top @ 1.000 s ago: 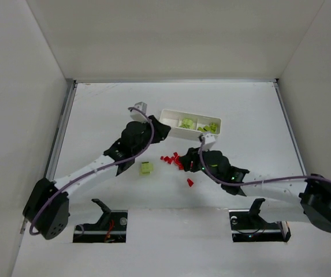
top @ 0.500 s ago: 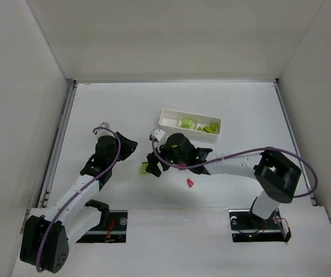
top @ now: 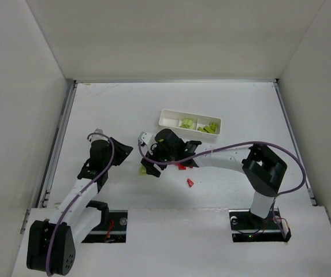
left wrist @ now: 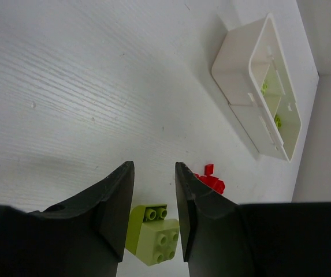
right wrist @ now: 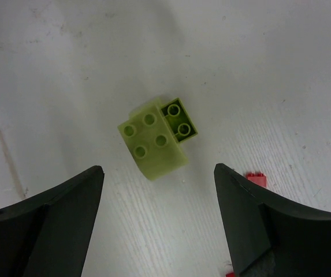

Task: Sort the legos into containers by color

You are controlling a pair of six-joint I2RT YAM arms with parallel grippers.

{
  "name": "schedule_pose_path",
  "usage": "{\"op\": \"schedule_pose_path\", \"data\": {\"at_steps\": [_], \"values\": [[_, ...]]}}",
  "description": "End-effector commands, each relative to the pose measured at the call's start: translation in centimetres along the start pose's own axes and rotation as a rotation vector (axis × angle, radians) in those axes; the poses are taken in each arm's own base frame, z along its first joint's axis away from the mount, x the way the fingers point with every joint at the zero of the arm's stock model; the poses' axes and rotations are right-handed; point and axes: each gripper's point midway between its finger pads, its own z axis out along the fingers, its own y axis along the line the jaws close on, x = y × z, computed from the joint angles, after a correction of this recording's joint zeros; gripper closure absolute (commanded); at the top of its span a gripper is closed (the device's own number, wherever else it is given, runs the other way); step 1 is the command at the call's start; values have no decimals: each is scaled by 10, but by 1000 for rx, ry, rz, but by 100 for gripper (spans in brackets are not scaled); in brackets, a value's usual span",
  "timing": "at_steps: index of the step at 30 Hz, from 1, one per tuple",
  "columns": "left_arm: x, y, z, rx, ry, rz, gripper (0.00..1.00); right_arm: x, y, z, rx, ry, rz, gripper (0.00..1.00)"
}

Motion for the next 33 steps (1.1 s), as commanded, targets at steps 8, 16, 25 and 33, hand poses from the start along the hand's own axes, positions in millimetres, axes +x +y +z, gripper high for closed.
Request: {"op": "schedule_pose_path", "data": {"at_steps": [8,16,25,33], "values": [[-1,-4,1,43,5,-16,68,-15,2,19,-34,22,-85,21],[3,-3,7,50,18,-22,68,-22,6,29,-43,5,-84,34],[3,-8,9,63,29,-26,68,-28,9,33,-48,-52,-27,58],[-6,-37,5,148,-2,1,65,-49,-29,-10,40,-255,229,71]]}}
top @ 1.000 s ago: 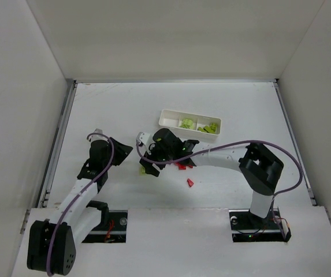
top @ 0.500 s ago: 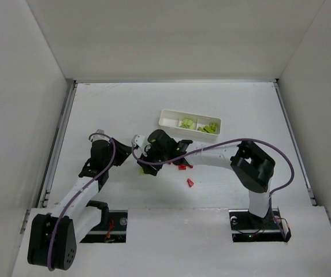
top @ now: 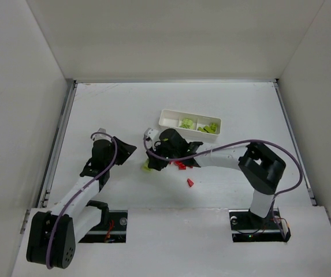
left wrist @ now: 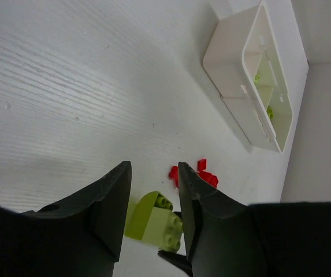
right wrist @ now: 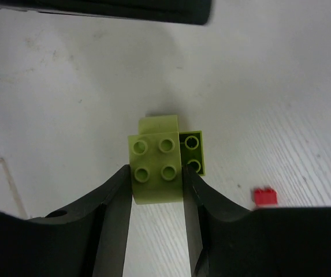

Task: Sort the legos into containers by color

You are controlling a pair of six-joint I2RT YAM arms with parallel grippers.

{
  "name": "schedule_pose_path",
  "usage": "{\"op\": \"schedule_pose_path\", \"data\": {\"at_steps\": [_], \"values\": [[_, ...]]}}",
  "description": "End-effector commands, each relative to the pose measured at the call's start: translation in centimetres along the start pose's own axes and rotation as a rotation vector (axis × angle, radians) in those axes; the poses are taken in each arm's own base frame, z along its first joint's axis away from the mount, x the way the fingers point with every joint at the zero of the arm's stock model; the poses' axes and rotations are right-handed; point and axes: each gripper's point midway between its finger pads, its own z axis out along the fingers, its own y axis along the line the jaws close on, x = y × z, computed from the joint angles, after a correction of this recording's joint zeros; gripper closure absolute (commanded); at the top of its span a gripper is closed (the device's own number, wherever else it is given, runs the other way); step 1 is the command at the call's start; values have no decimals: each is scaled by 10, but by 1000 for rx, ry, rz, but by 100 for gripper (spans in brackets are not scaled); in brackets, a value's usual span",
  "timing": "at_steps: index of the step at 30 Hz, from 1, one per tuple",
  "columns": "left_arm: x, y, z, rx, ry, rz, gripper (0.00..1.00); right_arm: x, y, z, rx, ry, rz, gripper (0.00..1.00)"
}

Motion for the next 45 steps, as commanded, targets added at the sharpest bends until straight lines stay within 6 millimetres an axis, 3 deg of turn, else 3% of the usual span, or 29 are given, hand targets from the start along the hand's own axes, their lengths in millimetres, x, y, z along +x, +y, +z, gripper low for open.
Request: {"op": "schedule_pose_path", "data": {"at_steps": [1,11,18,25,32,37,45], "values": [[-15,-38,-3,117,-48,24,64,-53,-19,-35,37,-245,149,71],[-30,-96,-10,310,-117,-33,43,-63,-70,-97,5,-540,709,70],[-28,-142,-20,500,-135,-85,40,-87,-67,-118,-186,-659,904,71],[-15,-151,-13,572,-102,-170,42,-110,-65,-128,-359,-774,1061,71],[-13,-154,-8,588,-76,-214,44,-115,-68,-129,-449,-829,1141,71],[-11,-160,-8,599,-66,-216,51,-114,-71,-126,-470,-835,1173,71],[-9,-164,-5,602,-61,-218,52,-123,-69,-136,-570,-876,1225,71]]}}
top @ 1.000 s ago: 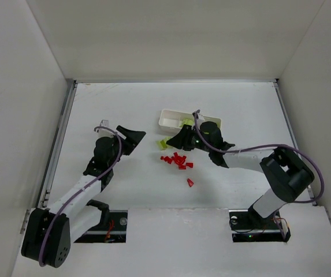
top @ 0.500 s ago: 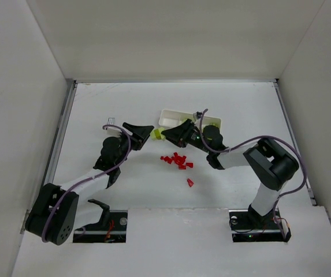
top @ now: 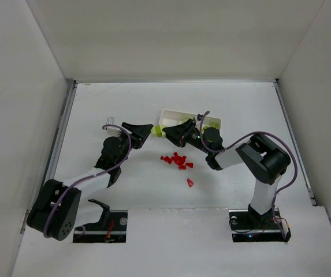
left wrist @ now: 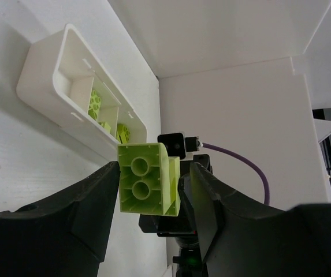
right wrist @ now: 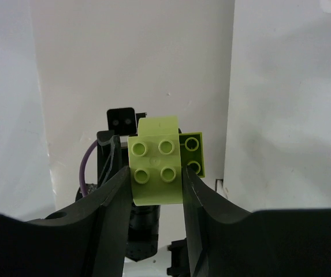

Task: Sort the legos into containers by color

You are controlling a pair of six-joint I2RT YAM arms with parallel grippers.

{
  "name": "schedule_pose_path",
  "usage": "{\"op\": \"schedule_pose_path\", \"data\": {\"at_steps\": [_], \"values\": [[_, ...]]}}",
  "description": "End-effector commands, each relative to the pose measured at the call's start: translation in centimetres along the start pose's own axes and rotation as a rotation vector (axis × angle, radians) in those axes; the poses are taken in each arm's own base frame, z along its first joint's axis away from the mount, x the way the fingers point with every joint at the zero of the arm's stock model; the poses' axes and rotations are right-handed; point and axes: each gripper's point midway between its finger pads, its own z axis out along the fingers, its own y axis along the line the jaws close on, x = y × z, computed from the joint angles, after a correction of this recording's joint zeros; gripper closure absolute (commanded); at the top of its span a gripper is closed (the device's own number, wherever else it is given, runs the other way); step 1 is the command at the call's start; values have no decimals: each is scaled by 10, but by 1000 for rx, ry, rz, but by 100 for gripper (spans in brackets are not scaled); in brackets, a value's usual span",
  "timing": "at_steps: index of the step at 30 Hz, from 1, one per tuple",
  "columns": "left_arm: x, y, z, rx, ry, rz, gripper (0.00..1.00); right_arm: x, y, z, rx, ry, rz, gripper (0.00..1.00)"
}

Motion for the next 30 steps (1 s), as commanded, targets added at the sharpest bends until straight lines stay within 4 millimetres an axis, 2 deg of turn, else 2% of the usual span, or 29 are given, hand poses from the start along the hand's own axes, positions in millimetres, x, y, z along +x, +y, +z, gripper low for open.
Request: {"op": "schedule_pose_path", "data": {"at_steps": [1,4,8,14,19,30], "values": [[4,-35,2,117,23,-2,53,3,52,-3,-208,8,-10,71],[4,-39,4,126,24,12,53,3,49,-2,-208,8,-3,71],[8,-30,7,101,38,15,53,-5,54,-8,-223,-18,-17,71],[11,-26,9,87,38,17,48,-7,45,-12,-197,-23,-26,71],[14,-25,14,79,50,23,48,-7,45,-13,-199,-28,-34,71],[13,-10,15,11,43,34,49,-12,46,-24,-197,-62,-76,71]]}}
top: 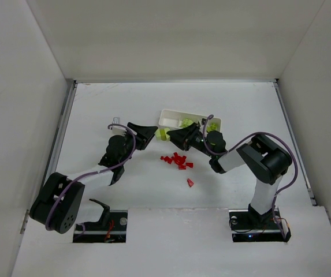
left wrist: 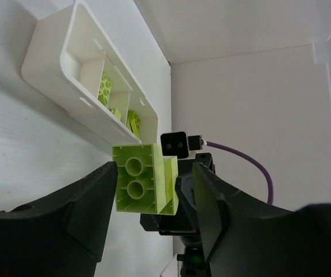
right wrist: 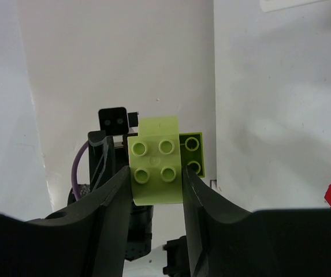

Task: Sort the legos into containers by color

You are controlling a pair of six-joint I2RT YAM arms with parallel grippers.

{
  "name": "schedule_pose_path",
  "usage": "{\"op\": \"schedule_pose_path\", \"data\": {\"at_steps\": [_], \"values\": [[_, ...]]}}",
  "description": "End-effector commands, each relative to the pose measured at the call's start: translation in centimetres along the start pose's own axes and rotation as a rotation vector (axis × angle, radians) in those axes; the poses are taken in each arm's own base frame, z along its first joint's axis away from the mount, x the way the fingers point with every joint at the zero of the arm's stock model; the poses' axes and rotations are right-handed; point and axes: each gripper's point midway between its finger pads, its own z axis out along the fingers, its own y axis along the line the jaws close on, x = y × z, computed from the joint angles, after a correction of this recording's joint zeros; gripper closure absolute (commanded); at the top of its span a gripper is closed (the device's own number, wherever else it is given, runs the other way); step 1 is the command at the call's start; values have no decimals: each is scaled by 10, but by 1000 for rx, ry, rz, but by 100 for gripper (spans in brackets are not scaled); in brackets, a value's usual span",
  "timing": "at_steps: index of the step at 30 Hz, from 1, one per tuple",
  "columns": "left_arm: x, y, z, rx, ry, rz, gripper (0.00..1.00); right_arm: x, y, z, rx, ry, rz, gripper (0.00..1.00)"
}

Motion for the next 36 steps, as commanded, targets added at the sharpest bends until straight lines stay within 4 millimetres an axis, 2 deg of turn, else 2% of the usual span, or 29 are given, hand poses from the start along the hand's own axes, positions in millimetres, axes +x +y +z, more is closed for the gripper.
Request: {"op": "schedule_pose_path", "data": {"at_steps": [1,5,12,19,26,32,36], "values": [[-7,-21,5,47,-15,25,49,0,68,-12,-253,-20,-112,71],[-3,-16,7,14,-9,31,49,2,68,-12,-256,-18,-118,71],[-2,-21,8,27,-1,18,50,1,76,-11,-279,-34,-128,71],[1,-28,8,39,8,-5,61,12,78,-3,-298,-3,-116,71],[5,-37,6,71,22,-46,59,15,80,-1,-329,19,-69,71],[1,-41,3,85,12,-50,72,15,74,-3,-316,10,-64,71],[-1,-40,1,85,7,-49,77,12,71,-7,-306,-8,-71,71]]}}
